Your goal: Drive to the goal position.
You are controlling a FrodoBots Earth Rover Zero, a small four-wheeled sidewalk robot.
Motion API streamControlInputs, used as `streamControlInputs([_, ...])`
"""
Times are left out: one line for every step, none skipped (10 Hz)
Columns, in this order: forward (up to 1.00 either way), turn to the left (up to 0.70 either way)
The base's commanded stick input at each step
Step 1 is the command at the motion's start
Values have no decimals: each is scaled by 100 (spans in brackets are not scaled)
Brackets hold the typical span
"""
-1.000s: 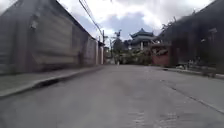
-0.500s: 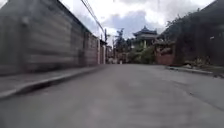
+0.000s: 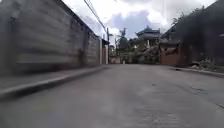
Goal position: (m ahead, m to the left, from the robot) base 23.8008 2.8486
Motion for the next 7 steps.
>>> streamControlInputs([100,0])
streamControlInputs([100,0])
streamControlInputs([100,-2])
streamControlInputs([100,-2])
streamControlInputs([100,0])
streamControlInputs([100,-1])
streamControlInputs([100,-2])
